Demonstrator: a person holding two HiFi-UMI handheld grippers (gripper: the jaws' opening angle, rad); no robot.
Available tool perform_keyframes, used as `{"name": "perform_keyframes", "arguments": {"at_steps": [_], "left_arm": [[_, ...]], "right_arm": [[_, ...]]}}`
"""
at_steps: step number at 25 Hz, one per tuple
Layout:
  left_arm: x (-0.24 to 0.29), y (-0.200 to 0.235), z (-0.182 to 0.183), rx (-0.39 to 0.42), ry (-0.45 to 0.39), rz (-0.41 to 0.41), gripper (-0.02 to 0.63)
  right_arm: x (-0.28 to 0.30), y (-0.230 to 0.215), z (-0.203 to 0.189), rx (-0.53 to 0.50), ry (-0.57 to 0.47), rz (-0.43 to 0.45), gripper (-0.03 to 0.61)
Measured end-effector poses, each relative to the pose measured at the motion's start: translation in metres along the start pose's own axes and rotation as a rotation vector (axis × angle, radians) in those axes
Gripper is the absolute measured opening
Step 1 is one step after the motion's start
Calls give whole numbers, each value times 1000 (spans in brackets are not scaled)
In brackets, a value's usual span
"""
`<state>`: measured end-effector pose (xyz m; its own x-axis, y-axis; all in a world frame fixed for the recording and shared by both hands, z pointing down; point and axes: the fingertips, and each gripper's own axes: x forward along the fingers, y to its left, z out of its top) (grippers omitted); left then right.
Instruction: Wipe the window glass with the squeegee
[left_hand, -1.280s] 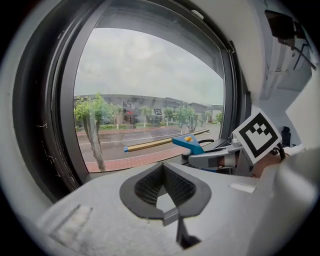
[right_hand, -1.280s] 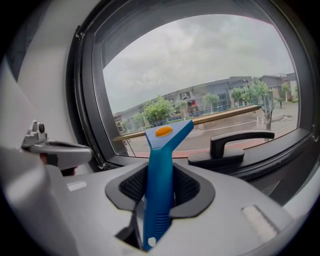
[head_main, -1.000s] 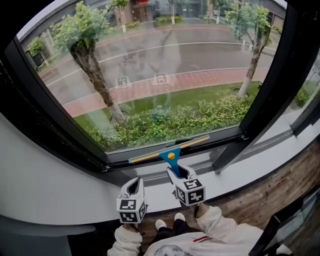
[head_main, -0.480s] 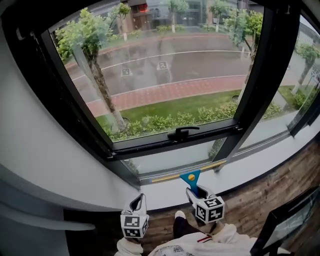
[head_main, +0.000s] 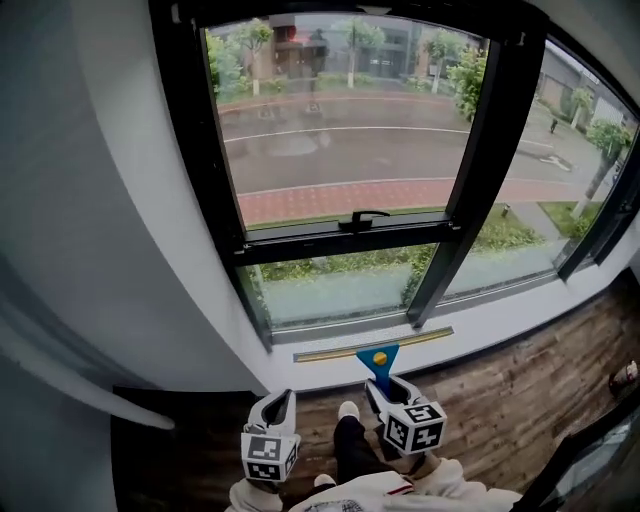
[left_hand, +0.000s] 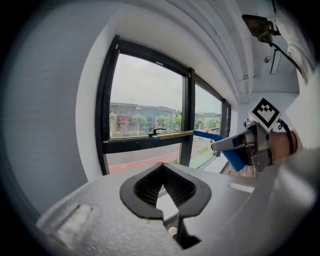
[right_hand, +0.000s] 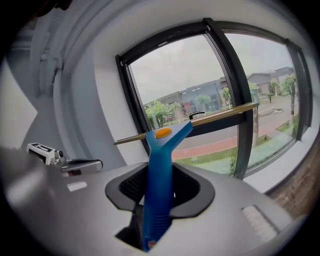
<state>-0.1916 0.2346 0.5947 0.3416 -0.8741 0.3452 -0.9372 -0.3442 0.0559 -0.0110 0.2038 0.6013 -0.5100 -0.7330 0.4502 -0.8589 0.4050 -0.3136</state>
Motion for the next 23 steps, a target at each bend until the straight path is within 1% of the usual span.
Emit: {"name": "perform_keyframes", "arguments": {"at_steps": [4, 7, 10, 14, 17, 19, 23], "left_arm": [[-43, -35, 2, 10, -31, -22, 0], [-67, -57, 14, 19, -56, -34, 0], [-79, -75, 28, 26, -86, -49, 0], [-72, -93, 32, 26, -106, -50, 0], [-55, -98, 32, 30, -121, -19, 0], [-50, -102, 37, 44, -122, -4, 0], [-49, -126, 51, 55, -117, -7, 0]], "right_arm": [[-55, 9, -14, -15, -22, -22, 132], [-91, 11, -9, -27, -52, -41, 132], [-116, 11, 3, -39, -97, -47, 132], [-122, -2, 14, -69, -127, -39, 132], [-113, -21, 20, -92, -137, -28, 132], [-116, -29, 22, -85, -147, -24, 132], [-140, -44, 24, -61, -154, -33, 132]]}}
